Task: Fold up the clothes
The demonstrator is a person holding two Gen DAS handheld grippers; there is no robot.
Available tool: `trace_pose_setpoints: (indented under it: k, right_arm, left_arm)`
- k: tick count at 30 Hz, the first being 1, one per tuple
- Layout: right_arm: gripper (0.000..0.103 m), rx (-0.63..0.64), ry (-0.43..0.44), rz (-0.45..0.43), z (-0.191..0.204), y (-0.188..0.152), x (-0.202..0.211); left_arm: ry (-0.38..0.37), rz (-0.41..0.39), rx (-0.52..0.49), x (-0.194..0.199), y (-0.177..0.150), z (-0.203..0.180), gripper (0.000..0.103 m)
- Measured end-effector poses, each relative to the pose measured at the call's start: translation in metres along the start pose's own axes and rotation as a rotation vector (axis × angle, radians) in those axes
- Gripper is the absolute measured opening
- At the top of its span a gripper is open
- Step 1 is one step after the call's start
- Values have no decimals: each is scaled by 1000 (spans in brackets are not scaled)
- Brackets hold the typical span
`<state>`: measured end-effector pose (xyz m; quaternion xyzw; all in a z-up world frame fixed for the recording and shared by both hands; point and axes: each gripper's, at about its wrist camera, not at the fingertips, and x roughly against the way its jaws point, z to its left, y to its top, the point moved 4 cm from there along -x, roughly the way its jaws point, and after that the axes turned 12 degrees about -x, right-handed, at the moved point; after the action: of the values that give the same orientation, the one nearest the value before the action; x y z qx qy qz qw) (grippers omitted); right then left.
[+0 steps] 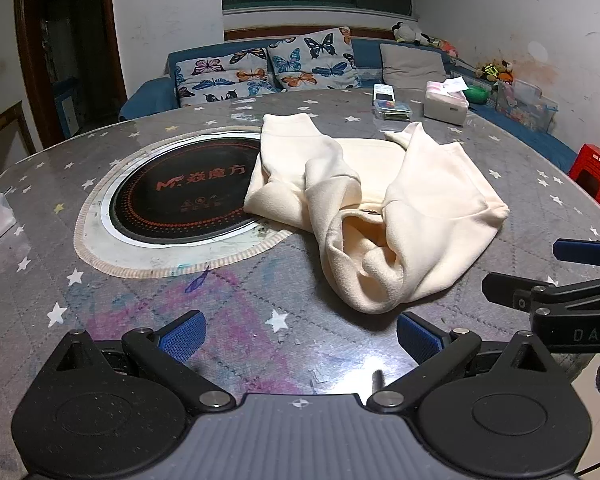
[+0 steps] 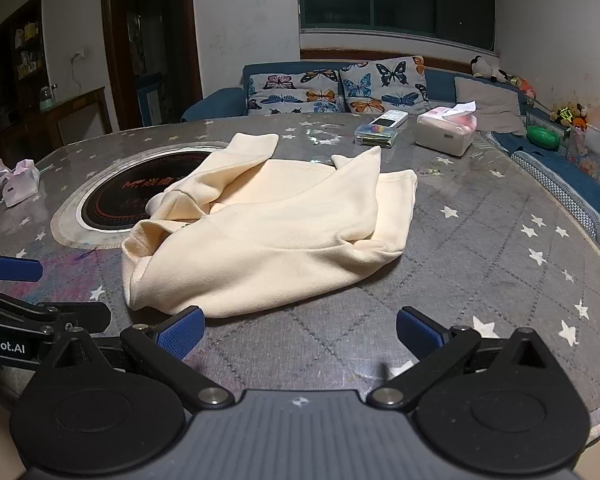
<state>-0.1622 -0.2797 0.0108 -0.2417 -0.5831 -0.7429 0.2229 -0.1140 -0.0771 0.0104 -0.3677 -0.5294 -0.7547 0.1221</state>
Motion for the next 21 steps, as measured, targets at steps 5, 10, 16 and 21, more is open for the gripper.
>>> trace_pose_setpoints:
  k: [5, 10, 16, 21]
  right_arm:
    - [103, 1, 2, -1, 0, 0, -1]
    - [103, 2, 4, 0, 0, 2, -1]
    - [103, 2, 11, -4, 0, 5, -3]
    - [103, 8, 16, -9, 0, 11, -5]
  left_arm:
    - [-2, -3, -3, 0, 1, -1, 103]
    - [-3, -6, -4, 0, 3, -1, 103]
    - [-1, -15, -8, 2, 8, 0, 103]
    - [9, -22, -5, 0, 14, 5, 103]
